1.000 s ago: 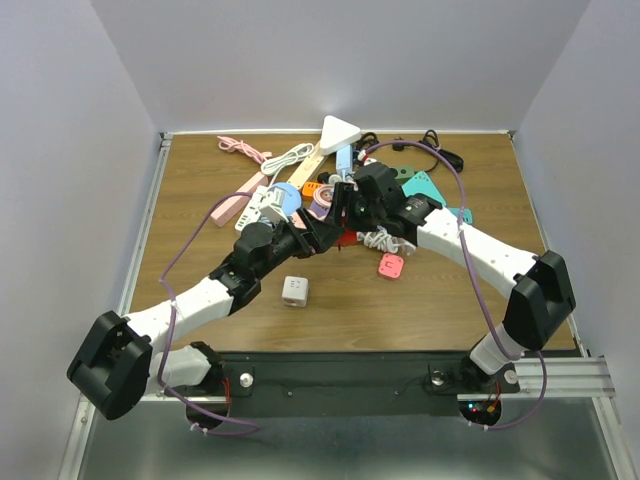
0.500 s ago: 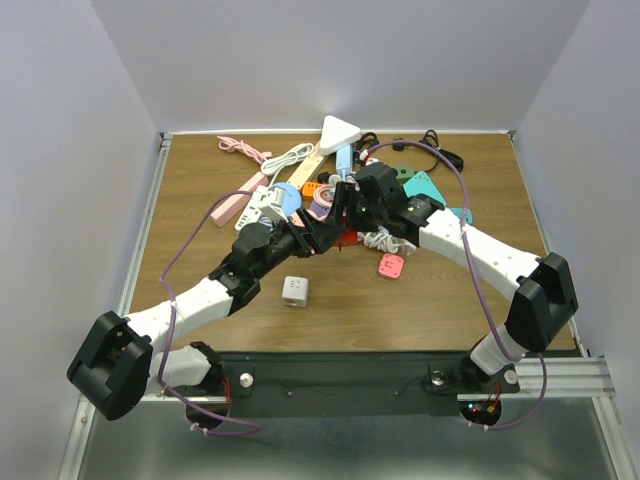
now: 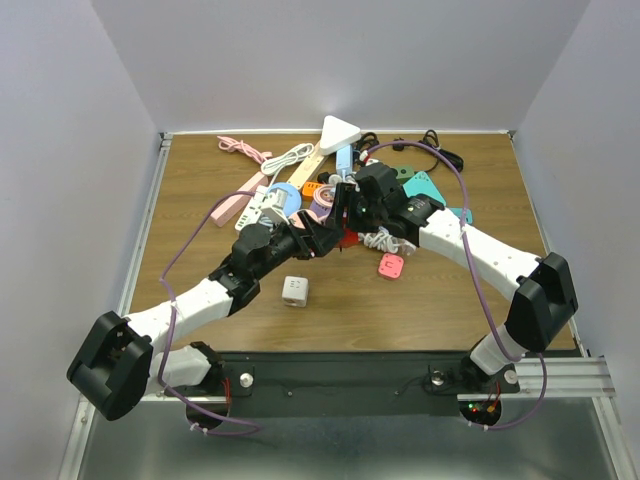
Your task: Insert the plug
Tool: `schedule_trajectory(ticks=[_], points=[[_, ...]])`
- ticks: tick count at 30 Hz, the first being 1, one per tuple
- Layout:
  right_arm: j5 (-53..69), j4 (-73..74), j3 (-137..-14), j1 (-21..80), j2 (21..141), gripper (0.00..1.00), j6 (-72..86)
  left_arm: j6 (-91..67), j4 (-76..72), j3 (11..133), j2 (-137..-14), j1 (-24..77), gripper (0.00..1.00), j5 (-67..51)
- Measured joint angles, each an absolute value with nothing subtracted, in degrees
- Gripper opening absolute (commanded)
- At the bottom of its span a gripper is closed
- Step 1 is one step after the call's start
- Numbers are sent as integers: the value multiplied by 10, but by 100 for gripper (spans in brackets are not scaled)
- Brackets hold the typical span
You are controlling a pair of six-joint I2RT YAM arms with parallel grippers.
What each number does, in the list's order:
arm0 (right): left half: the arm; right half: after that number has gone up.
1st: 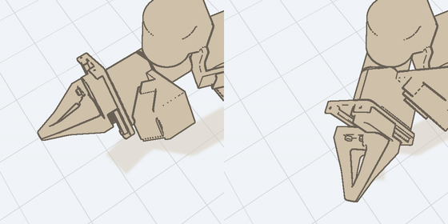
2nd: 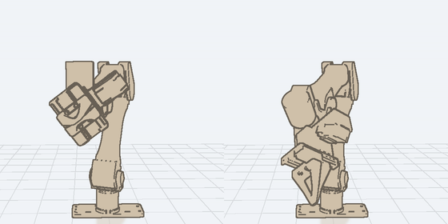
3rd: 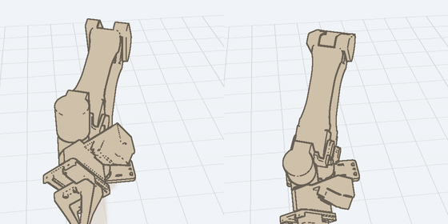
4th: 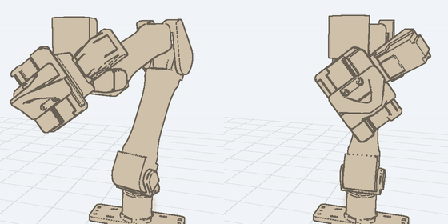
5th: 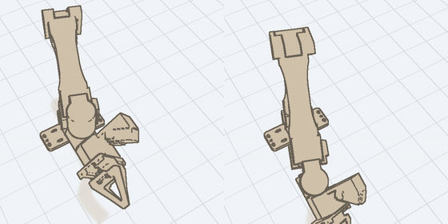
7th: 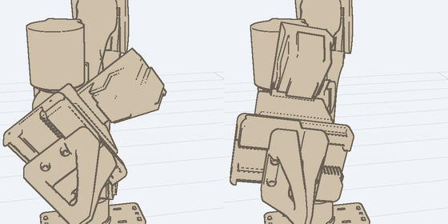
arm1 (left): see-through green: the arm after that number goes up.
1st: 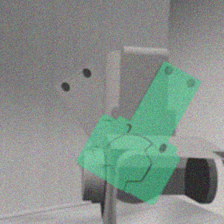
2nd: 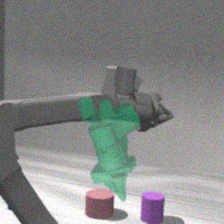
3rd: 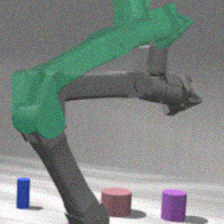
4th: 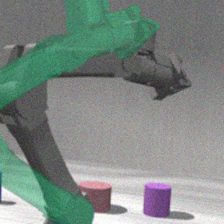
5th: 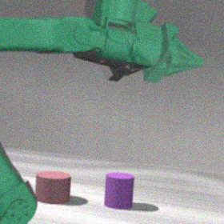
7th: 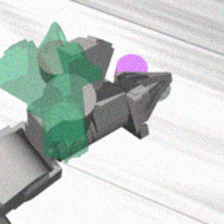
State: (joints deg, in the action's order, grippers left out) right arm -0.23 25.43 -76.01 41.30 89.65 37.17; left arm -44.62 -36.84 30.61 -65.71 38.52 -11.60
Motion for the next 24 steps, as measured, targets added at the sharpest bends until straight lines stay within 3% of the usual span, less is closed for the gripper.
schedule_trajectory(ticks=[24], points=[[4, 241, -760, 414, 858, 1, 386, -449, -326, 266, -657, 391, 99, -130]])
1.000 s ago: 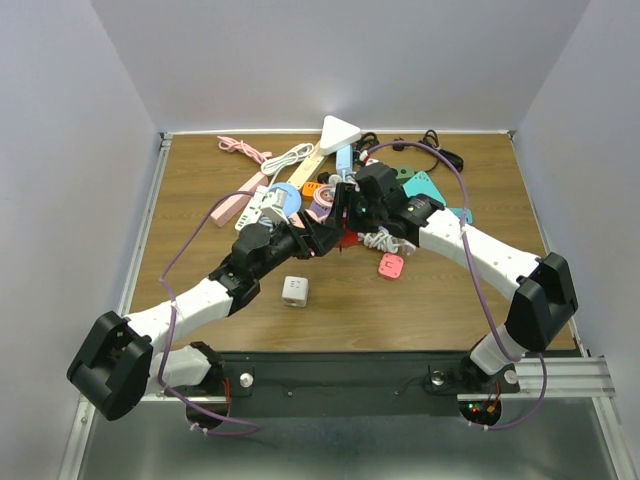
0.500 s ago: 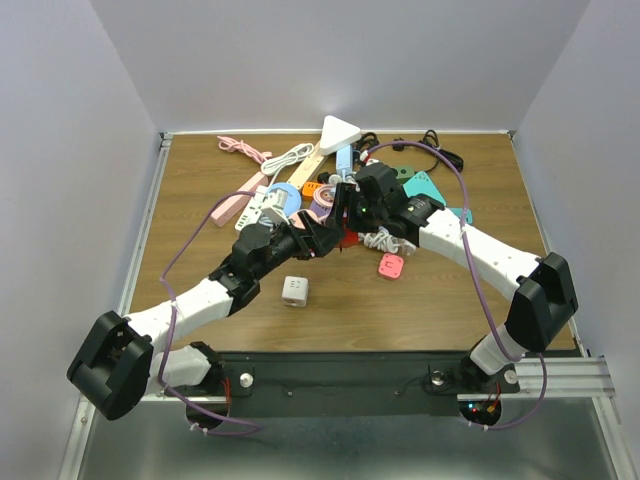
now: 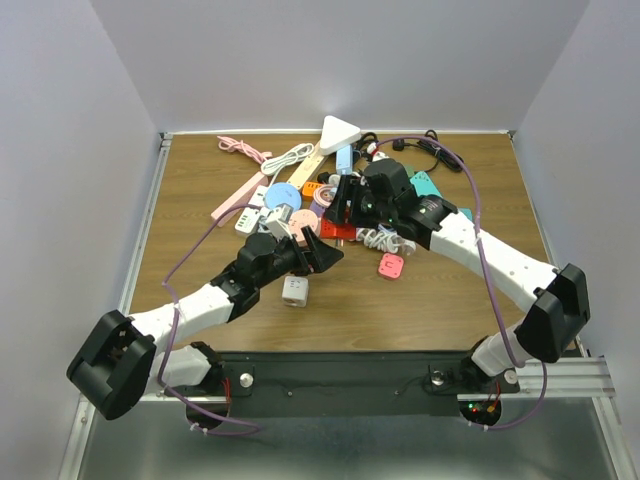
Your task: Insert the plug
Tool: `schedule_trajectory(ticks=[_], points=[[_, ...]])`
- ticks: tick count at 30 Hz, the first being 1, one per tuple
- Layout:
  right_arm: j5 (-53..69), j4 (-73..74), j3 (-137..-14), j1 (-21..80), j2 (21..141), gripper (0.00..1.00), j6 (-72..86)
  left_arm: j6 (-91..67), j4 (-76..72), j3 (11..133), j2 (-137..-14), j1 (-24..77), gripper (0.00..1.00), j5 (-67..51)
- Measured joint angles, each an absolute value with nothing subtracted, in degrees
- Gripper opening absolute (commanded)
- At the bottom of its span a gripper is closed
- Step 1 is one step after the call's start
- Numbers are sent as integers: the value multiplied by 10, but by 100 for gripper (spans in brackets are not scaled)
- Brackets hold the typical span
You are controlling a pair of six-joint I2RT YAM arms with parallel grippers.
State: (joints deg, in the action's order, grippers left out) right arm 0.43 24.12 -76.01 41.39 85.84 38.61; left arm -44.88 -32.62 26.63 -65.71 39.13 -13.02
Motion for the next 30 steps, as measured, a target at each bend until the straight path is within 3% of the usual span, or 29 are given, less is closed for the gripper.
schedule_trajectory(ticks=[30], points=[[22, 218, -722, 413, 849, 0, 392, -434, -318, 312, -665, 394, 99, -122]])
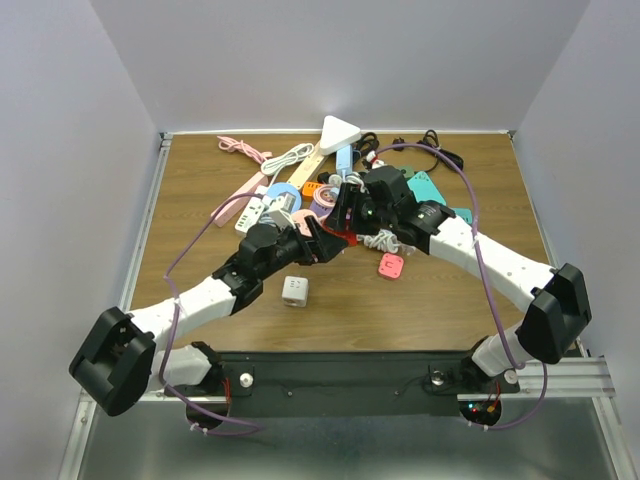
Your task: Insert the plug
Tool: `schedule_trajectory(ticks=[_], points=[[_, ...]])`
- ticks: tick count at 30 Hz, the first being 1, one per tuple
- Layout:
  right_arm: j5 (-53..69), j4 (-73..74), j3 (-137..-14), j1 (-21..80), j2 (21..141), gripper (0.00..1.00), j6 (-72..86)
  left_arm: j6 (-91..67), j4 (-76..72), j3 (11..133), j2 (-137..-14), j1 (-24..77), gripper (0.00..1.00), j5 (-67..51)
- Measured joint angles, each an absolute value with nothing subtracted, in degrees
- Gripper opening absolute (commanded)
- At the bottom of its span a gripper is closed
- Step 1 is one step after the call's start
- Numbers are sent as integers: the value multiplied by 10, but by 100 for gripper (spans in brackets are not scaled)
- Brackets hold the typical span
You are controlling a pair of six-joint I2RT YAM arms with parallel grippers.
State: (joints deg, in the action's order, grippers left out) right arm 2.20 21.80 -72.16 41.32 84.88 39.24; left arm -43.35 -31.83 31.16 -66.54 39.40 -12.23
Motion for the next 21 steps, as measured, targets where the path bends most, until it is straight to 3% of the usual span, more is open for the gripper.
schedule_trajectory(ticks=[8, 10, 11, 15, 17, 18, 19, 21], points=[[34, 218, -722, 413, 852, 0, 393, -432, -329, 320, -675, 394, 95, -117], [35, 218, -722, 413, 852, 0, 392, -431, -333, 320, -681, 394, 86, -117], [35, 218, -722, 413, 852, 0, 390, -432, -335, 321, -685, 394, 72, -119], [32, 217, -722, 413, 855, 1, 387, -428, -347, 327, -698, 396, 50, -128], [32, 218, -721, 412, 855, 3, 385, -425, -352, 327, -703, 396, 33, -131], [32, 217, -719, 411, 855, 4, 384, -424, -353, 327, -704, 396, 11, -132], [33, 216, -717, 411, 855, 9, 384, -421, -353, 327, -706, 396, 1, -135], [38, 209, -708, 409, 855, 19, 384, -411, -351, 327, -710, 395, 0, -137]])
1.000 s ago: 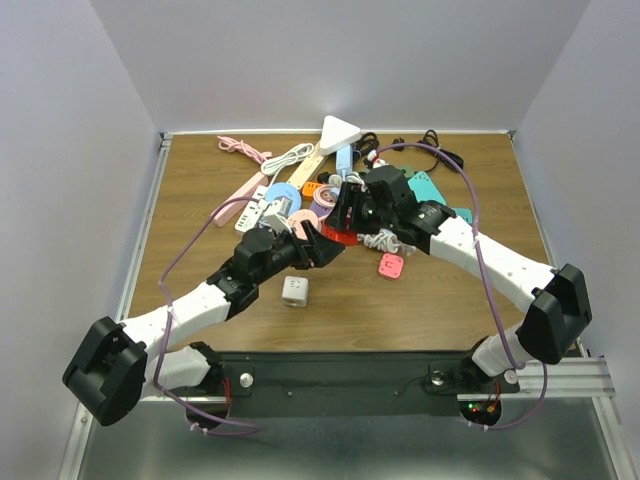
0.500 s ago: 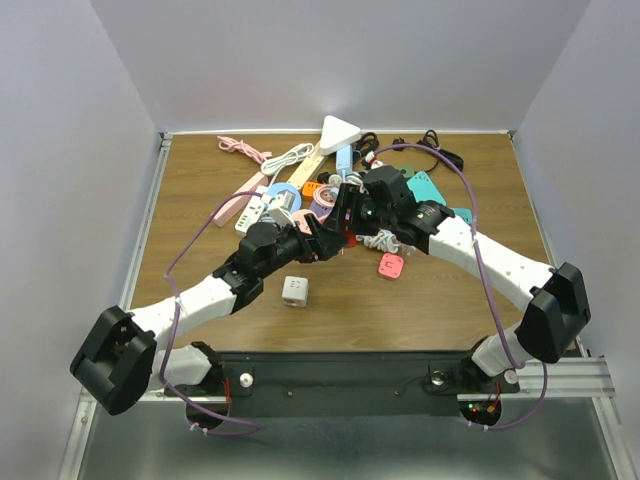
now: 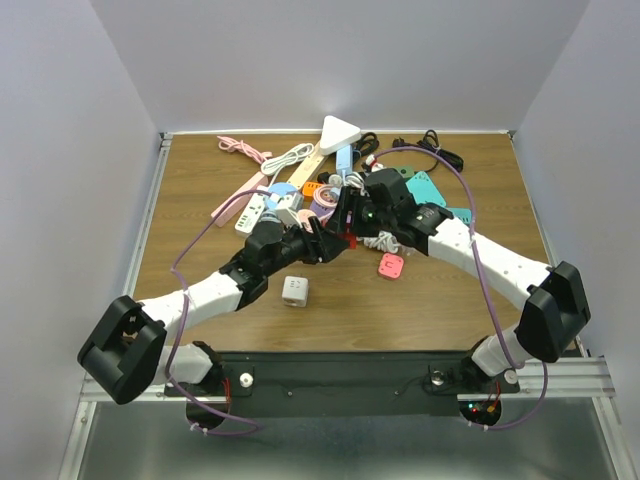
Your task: Insert the plug
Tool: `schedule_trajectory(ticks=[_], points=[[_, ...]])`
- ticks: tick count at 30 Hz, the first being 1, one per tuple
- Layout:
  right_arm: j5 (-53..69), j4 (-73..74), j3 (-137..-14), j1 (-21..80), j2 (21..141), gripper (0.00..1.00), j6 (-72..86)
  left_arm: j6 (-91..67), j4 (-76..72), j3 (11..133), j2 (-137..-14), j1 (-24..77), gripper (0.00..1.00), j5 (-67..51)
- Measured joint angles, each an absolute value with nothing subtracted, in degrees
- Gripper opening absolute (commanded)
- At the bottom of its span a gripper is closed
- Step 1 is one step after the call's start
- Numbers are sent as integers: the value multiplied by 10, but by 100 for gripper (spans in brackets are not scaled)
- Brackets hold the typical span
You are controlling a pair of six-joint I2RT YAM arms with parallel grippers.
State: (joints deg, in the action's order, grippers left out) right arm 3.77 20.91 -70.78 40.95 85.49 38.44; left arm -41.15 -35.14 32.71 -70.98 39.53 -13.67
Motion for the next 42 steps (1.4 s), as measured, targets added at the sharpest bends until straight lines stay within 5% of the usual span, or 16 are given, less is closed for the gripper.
schedule_trajectory(ticks=[6, 8, 28, 36, 42], points=[[52, 203, -684, 408, 848, 61, 384, -352, -338, 324, -712, 396, 0, -157], [55, 208, -684, 408, 844, 66, 382, -322, -339, 324, -712, 396, 0, -168], [214, 289, -713, 394, 871, 78, 319, -117, -301, 308, -657, 397, 0, -225], [232, 310, -730, 383, 876, 78, 312, -93, -285, 309, -657, 411, 0, -229], [250, 309, -731, 356, 875, 67, 308, -90, -270, 309, -657, 424, 0, -224]])
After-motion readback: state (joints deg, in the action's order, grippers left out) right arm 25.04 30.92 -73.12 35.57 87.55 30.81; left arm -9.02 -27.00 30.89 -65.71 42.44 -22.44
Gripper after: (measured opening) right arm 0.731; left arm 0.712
